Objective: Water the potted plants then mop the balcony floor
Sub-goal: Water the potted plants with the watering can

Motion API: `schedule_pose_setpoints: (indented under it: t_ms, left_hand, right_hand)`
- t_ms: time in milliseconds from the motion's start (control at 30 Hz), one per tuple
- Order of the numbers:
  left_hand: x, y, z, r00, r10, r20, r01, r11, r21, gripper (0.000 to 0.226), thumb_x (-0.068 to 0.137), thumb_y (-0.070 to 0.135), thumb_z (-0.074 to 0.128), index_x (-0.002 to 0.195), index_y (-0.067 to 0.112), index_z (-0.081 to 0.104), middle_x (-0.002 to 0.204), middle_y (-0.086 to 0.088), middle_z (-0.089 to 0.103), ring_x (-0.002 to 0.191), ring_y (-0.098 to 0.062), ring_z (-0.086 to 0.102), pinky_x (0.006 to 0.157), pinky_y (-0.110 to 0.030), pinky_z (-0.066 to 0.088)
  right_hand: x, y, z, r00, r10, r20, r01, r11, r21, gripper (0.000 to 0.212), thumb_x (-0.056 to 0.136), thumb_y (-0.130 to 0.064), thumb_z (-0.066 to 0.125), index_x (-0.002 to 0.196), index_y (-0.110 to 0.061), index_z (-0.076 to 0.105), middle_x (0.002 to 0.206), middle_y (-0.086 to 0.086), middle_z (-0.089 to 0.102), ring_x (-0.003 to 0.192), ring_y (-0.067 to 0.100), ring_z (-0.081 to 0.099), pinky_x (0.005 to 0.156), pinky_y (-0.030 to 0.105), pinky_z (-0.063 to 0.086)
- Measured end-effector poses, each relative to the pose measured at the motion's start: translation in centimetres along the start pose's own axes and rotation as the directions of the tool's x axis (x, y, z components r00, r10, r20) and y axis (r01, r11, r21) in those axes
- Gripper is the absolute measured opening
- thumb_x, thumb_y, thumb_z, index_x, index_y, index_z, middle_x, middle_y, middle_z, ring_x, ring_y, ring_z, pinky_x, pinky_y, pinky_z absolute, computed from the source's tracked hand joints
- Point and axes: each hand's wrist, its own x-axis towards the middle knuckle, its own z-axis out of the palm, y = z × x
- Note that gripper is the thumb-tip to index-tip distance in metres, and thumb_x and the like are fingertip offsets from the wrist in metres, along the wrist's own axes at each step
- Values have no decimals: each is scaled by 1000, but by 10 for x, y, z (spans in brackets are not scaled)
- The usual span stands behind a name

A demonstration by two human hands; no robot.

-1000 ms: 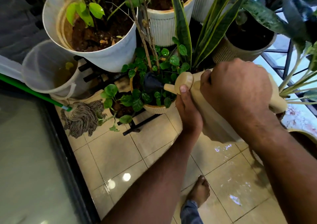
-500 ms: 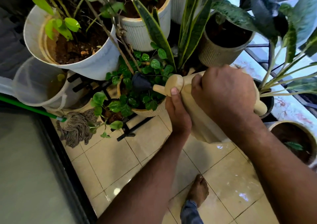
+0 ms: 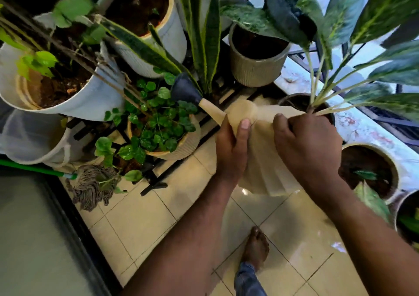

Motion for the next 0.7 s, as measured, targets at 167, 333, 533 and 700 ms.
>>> schedule_pose_setpoints:
  t_ms: [167,333,533,700]
  left_hand:
    - [-7,1,35,998,-14,67,13,1000,22,64,92,73,47,119,17,64,99,12,71,94,-8,68,78,-23,54]
    - [-1,0,64,998,-61,30,62,998,-29,51,92,73,46,108,29,65,96,13,72,93,-6,68,80,-24,54]
    - [31,-8,78,991,-125,-41,116,979,-170,31,97,59,45,107,40,67,104,15,73,105,-7,67,91,-27,53]
    - [73,-8,68,978,-168,-126,131,957,-260,45,95,56,41,111,22,65,101,9,71,99,-4,66,87,-17,51]
  right_hand:
    - [3,35,-11,995,97,9,-97,995,-5,57,96,-43,39,51,-7,37,50,8,34,56,36,41,56,35,31]
    - [24,47,-15,999,43,-7,-43,994,-97,53,98,-37,46,53,-10,37,53,5,29,53,31,32,54,34,26]
    - [68,28,-10,997,-73,-27,66,977,-204,51,95,-31,47,53,-13,25,52,5,23,44,19,16,49,28,9]
    - [108,-11,5,989,-148,1,144,961,-237,49,93,-30,47,53,-14,25,52,5,22,44,19,16,48,26,14]
